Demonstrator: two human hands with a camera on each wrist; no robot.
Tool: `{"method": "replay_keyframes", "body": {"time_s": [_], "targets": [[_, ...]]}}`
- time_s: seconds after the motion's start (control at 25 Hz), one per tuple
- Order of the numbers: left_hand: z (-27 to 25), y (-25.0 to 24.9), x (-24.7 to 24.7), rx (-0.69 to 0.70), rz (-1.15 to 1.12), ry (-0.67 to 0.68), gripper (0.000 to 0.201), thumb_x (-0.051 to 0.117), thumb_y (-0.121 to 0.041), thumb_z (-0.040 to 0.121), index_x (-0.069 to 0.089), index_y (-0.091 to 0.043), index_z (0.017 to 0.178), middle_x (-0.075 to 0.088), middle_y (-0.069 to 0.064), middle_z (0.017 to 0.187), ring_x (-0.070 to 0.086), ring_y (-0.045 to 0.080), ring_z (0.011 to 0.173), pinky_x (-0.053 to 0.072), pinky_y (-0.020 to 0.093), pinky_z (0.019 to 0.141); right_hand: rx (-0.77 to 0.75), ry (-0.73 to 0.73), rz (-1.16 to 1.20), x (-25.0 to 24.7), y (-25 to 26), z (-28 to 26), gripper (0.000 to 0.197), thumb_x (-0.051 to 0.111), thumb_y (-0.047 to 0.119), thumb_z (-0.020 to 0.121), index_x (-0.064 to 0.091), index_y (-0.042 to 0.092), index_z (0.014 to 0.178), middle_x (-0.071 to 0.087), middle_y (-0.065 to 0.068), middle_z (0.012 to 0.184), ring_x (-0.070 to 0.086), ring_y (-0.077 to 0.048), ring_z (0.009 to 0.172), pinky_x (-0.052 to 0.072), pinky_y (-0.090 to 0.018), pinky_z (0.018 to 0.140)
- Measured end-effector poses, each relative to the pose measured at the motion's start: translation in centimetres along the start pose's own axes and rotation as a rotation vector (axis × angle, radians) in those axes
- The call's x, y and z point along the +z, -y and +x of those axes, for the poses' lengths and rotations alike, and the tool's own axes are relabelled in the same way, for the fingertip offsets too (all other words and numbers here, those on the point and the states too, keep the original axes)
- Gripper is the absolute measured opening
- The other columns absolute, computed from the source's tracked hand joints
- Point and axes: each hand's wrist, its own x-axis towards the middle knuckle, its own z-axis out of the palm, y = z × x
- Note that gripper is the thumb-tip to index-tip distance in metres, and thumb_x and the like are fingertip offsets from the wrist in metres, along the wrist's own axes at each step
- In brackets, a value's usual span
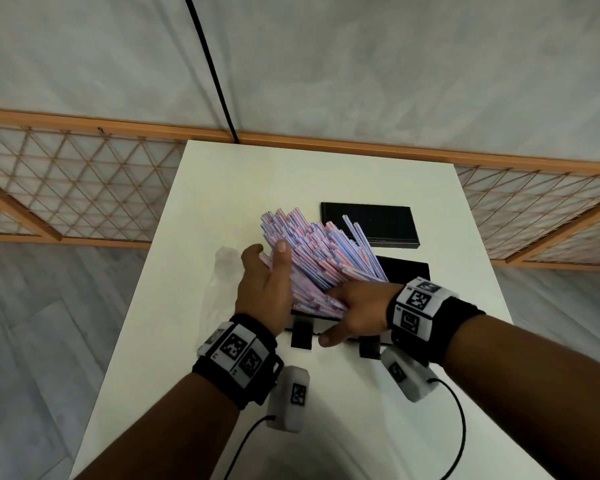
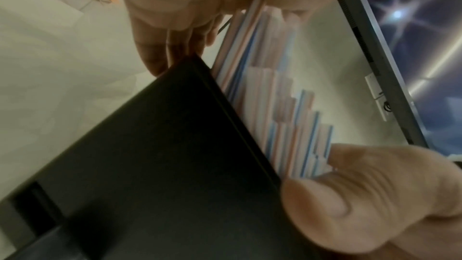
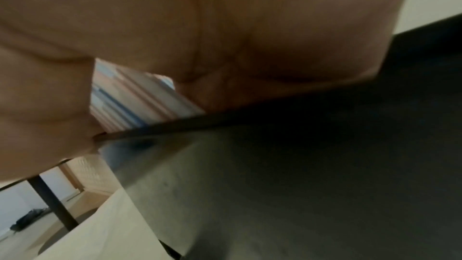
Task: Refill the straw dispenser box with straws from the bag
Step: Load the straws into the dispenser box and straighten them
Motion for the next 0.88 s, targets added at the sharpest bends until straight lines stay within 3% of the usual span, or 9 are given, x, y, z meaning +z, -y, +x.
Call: {"method": "replay_keyframes", "body": {"time_s": [0.12, 0.24, 0.28, 0.36, 0.44, 0.52, 0.56, 0.72, 0.88], "targets": [[0.0, -0.1, 0.1, 0.015, -0.02, -0.022, 0.085, 0.045, -0.083, 0.08, 0.042, -0.018, 0.134, 0.065, -0.002, 0.115, 0.062, 0.02, 0.105, 0.046, 0.035, 0.093, 0.025, 0.083, -0.115, -0.9, 0.2, 0.2, 0.085, 0.069, 0.069, 0.073, 0.042, 0.031, 0.144, 0.051, 0.007, 0.144, 0.047, -0.018, 0.133, 0.036, -0.031, 0.11], [-0.6, -0.1, 0.3, 0.054, -0.049, -0.042, 0.077, 0.058, -0.073, 0.078, 0.042, -0.018, 0.129, 0.062, -0.02, 0.103, 0.063, 0.001, 0.098, 0.047, 0.024, 0.083, 0.04, 0.081, -0.145, -1.0, 0.7, 0.8, 0.088, 0.066, 0.074, 0.071, 0.042, 0.032, 0.145, 0.048, 0.006, 0.147, 0.041, -0.018, 0.138, 0.03, -0.03, 0.111], [-0.7, -0.1, 0.4, 0.054, -0.055, -0.054, 0.074, 0.061, -0.066, 0.08, 0.04, -0.02, 0.133, 0.059, -0.022, 0.104, 0.061, -0.003, 0.097, 0.047, 0.021, 0.083, 0.043, 0.075, -0.137, -0.8, 0.8, 0.9, 0.085, 0.066, 0.076, 0.07, 0.047, 0.033, 0.141, 0.051, 0.007, 0.143, 0.044, -0.018, 0.135, 0.033, -0.03, 0.109], [-0.7, 0.2, 0.5, 0.067, -0.079, -0.081, 0.073, 0.065, -0.057, 0.085, 0.034, -0.022, 0.141, 0.057, -0.016, 0.115, 0.061, 0.003, 0.101, 0.048, 0.025, 0.088, 0.034, 0.043, -0.099, -0.4, 0.8, 1.0, 0.08, 0.067, 0.078, 0.066, 0.053, 0.037, 0.132, 0.057, 0.009, 0.134, 0.051, -0.018, 0.128, 0.038, -0.029, 0.104], [-0.4, 0.3, 0.6, 0.093, -0.128, -0.092, 0.072, 0.063, -0.058, 0.088, 0.033, -0.022, 0.143, 0.057, -0.013, 0.122, 0.062, 0.006, 0.107, 0.051, 0.029, 0.092, 0.013, -0.002, -0.047, 0.1, 0.7, 0.9, 0.072, 0.069, 0.076, 0.067, 0.055, 0.038, 0.127, 0.058, 0.011, 0.129, 0.056, -0.014, 0.118, 0.043, -0.02, 0.093], [-0.2, 0.7, 0.9, 0.125, -0.17, -0.1, 0.07, 0.055, -0.062, 0.086, 0.037, -0.021, 0.14, 0.062, -0.018, 0.115, 0.064, -0.004, 0.101, 0.053, 0.03, 0.092, -0.007, -0.061, 0.041, 0.4, 0.8, 0.7, 0.049, 0.074, 0.065, 0.072, 0.059, 0.037, 0.11, 0.061, 0.012, 0.108, 0.06, -0.006, 0.087, 0.045, -0.005, 0.061], [-0.1, 0.8, 1.0, 0.141, -0.171, -0.104, 0.068, 0.05, -0.064, 0.085, 0.04, -0.022, 0.137, 0.063, -0.02, 0.111, 0.063, -0.008, 0.097, 0.053, 0.029, 0.091, -0.022, -0.1, 0.071, 0.6, 0.7, 0.8, 0.04, 0.076, 0.061, 0.073, 0.061, 0.036, 0.101, 0.063, 0.012, 0.097, 0.059, -0.005, 0.077, 0.042, -0.005, 0.051], [-0.4, 1.3, 1.6, 0.176, -0.089, -0.07, 0.042, 0.046, -0.055, 0.094, 0.036, -0.03, 0.127, 0.063, -0.01, 0.118, 0.063, 0.006, 0.106, 0.052, 0.038, 0.098, -0.056, -0.191, 0.054, 1.4, 0.6, 1.0, 0.044, 0.076, 0.066, 0.065, 0.068, 0.031, 0.09, 0.069, 0.012, 0.089, 0.061, -0.009, 0.082, 0.045, -0.023, 0.073], [-0.4, 1.5, 1.4, 0.2, -0.088, -0.026, 0.049, 0.057, -0.049, 0.093, 0.035, -0.026, 0.13, 0.06, -0.008, 0.124, 0.062, 0.0, 0.11, 0.052, 0.032, 0.098, -0.052, -0.268, 0.023, 1.8, 0.5, 1.5, 0.053, 0.068, 0.076, 0.058, 0.068, 0.03, 0.083, 0.069, 0.008, 0.075, 0.063, -0.007, 0.071, 0.05, -0.024, 0.07]]}}
